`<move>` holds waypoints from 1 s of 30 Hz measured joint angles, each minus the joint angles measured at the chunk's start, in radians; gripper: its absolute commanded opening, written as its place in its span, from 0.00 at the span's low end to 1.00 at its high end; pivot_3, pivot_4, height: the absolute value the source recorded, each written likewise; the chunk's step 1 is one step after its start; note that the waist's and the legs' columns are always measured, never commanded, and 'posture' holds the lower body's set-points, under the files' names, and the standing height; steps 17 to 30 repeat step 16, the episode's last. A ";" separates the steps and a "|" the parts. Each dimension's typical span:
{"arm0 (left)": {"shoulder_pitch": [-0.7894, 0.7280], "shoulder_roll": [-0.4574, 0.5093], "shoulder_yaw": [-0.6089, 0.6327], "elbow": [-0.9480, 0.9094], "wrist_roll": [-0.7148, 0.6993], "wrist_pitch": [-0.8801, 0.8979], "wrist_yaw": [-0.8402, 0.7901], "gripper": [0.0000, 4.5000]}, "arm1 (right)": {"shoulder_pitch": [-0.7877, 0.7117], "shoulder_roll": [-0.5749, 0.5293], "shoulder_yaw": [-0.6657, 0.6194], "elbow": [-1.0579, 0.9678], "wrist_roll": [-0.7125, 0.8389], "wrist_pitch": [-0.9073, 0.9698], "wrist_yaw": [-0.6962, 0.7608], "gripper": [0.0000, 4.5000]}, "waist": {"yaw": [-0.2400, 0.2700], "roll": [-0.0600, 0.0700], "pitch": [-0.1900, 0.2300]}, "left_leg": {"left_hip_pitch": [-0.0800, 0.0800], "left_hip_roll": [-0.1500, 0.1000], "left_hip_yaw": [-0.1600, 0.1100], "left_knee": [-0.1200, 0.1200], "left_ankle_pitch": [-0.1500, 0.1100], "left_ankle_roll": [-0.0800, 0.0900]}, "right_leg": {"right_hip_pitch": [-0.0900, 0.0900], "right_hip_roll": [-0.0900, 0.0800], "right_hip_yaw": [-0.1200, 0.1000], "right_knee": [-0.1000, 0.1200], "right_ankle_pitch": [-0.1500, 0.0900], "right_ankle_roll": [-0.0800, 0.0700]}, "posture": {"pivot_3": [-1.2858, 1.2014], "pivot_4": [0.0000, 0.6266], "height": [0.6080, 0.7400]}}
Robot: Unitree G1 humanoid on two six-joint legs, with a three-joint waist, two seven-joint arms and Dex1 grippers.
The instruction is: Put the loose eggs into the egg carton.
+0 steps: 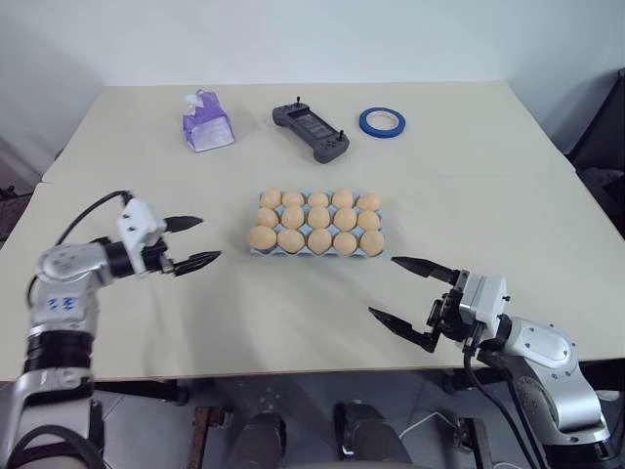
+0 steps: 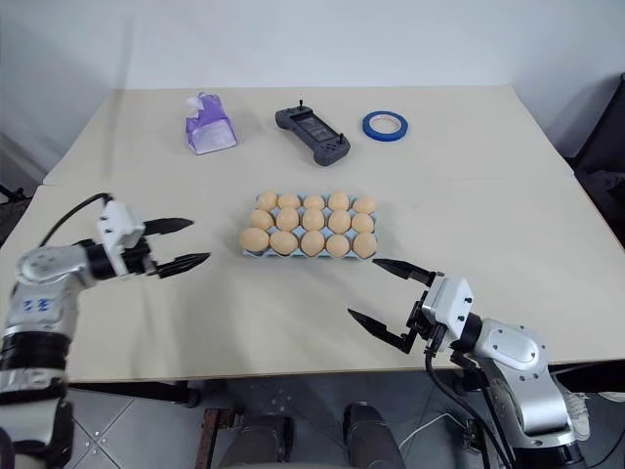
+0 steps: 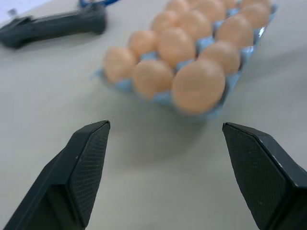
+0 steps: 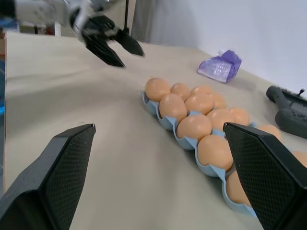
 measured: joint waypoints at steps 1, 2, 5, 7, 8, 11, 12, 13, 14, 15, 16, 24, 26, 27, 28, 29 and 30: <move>0.047 0.019 0.019 -0.021 -0.004 0.000 -0.003 0.89 | 0.000 -0.006 -0.007 0.003 0.001 0.002 0.003 1.00 | 0.000 0.000 0.000 | 0.000 0.000 0.000 -0.001 0.000 0.000 | 0.001 0.000 0.000 -0.002 0.000 0.000 | 0.52 0.24 1.00; 0.106 0.034 0.041 -0.045 -0.011 0.001 -0.004 0.89 | -0.003 -0.012 -0.014 0.009 0.002 0.005 0.006 1.00 | 0.000 0.000 0.000 | 0.002 0.001 0.000 -0.001 -0.001 0.001 | 0.003 0.000 0.000 -0.004 0.000 0.000 | 0.52 0.24 1.00; 0.261 0.049 0.088 -0.136 -0.032 0.010 -0.008 0.89 | -0.018 -0.035 -0.023 0.040 -0.002 0.023 0.012 1.00 | 0.002 0.000 0.000 | 0.002 0.001 0.000 -0.001 -0.001 0.002 | 0.005 -0.001 -0.001 -0.007 0.000 0.000 | 0.52 0.24 1.00; 0.363 0.048 0.105 -0.217 -0.045 0.021 -0.004 0.89 | -0.046 -0.036 -0.021 0.062 -0.004 0.023 0.021 1.00 | 0.004 0.001 0.001 | 0.003 0.001 0.000 -0.002 -0.002 0.003 | 0.007 -0.001 -0.001 -0.008 0.000 0.000 | 0.52 0.24 1.00; 0.402 0.042 0.110 -0.258 -0.049 0.024 0.004 0.89 | -0.062 -0.036 -0.018 0.076 -0.005 0.023 0.026 1.00 | 0.006 0.001 0.001 | 0.003 0.001 -0.001 -0.002 -0.002 0.003 | 0.007 -0.002 -0.001 -0.009 0.000 0.000 | 0.52 0.24 1.00; 0.458 0.015 0.123 -0.335 -0.054 0.025 0.036 0.89 | -0.094 -0.036 -0.014 0.107 -0.006 0.023 0.041 1.00 | 0.011 0.001 0.001 | 0.003 0.001 -0.001 -0.002 -0.002 0.003 | 0.008 -0.002 -0.002 -0.009 0.001 0.000 | 0.52 0.24 1.00; 0.469 0.007 0.123 -0.356 -0.055 0.025 0.048 0.89 | -0.099 -0.036 -0.012 0.117 -0.006 0.022 0.047 1.00 | 0.011 0.001 0.001 | 0.004 0.001 -0.001 -0.002 -0.002 0.003 | 0.008 -0.001 -0.002 -0.009 0.001 0.000 | 0.52 0.24 1.00; 0.474 0.000 0.124 -0.375 -0.055 0.024 0.061 0.89 | -0.104 -0.036 -0.009 0.125 -0.006 0.022 0.056 1.00 | 0.010 0.001 0.001 | 0.004 0.001 -0.001 -0.002 -0.002 0.003 | 0.008 -0.001 -0.002 -0.009 0.001 0.000 | 0.52 0.24 1.00; 0.474 -0.010 0.124 -0.388 -0.055 0.023 0.073 0.89 | -0.111 -0.036 -0.004 0.136 -0.006 0.022 0.064 1.00 | 0.007 0.001 0.001 | 0.004 0.001 -0.001 -0.002 -0.002 0.003 | 0.008 -0.001 -0.002 -0.009 0.001 0.000 | 0.52 0.24 1.00; 0.475 -0.016 0.124 -0.402 -0.056 0.023 0.083 0.89 | -0.114 -0.036 -0.001 0.143 -0.006 0.022 0.072 1.00 | 0.006 0.001 0.001 | 0.004 0.001 -0.001 -0.002 -0.002 0.003 | 0.008 -0.001 -0.002 -0.009 0.001 0.000 | 0.52 0.24 1.00; 0.474 -0.019 0.124 -0.410 -0.058 0.023 0.088 0.89 | -0.117 -0.036 0.002 0.150 -0.006 0.022 0.078 1.00 | 0.004 0.001 0.001 | 0.004 0.001 -0.001 -0.002 -0.002 0.003 | 0.008 -0.001 -0.002 -0.009 0.001 0.000 | 0.52 0.24 1.00; 0.474 -0.019 0.124 -0.410 -0.058 0.023 0.088 0.89 | -0.117 -0.036 0.002 0.150 -0.006 0.022 0.078 1.00 | 0.004 0.001 0.001 | 0.004 0.001 -0.001 -0.002 -0.002 0.003 | 0.008 -0.001 -0.002 -0.009 0.001 0.000 | 0.52 0.24 1.00; 0.474 -0.019 0.124 -0.410 -0.058 0.023 0.088 0.89 | -0.117 -0.036 0.002 0.150 -0.006 0.022 0.078 1.00 | 0.004 0.001 0.001 | 0.004 0.001 -0.001 -0.002 -0.002 0.003 | 0.008 -0.001 -0.002 -0.009 0.001 0.000 | 0.52 0.24 1.00; 0.474 -0.019 0.124 -0.410 -0.058 0.023 0.088 0.89 | -0.117 -0.036 0.002 0.150 -0.006 0.022 0.078 1.00 | 0.004 0.001 0.001 | 0.004 0.001 -0.001 -0.002 -0.002 0.003 | 0.008 -0.001 -0.002 -0.009 0.001 0.000 | 0.52 0.24 1.00; 0.474 -0.019 0.124 -0.410 -0.058 0.023 0.088 0.89 | -0.117 -0.036 0.002 0.150 -0.006 0.022 0.078 1.00 | 0.004 0.001 0.001 | 0.004 0.001 -0.001 -0.002 -0.002 0.003 | 0.008 -0.001 -0.002 -0.009 0.001 0.000 | 0.52 0.24 1.00; 0.474 -0.019 0.124 -0.410 -0.058 0.023 0.088 0.89 | -0.117 -0.036 0.002 0.150 -0.006 0.022 0.078 1.00 | 0.004 0.001 0.001 | 0.004 0.001 -0.001 -0.002 -0.002 0.003 | 0.008 -0.001 -0.002 -0.009 0.001 0.000 | 0.52 0.24 1.00; 0.474 -0.019 0.124 -0.410 -0.058 0.023 0.088 0.89 | -0.117 -0.036 0.002 0.150 -0.006 0.022 0.078 1.00 | 0.004 0.001 0.001 | 0.004 0.001 -0.001 -0.002 -0.002 0.003 | 0.008 -0.001 -0.002 -0.009 0.001 0.000 | 0.52 0.24 1.00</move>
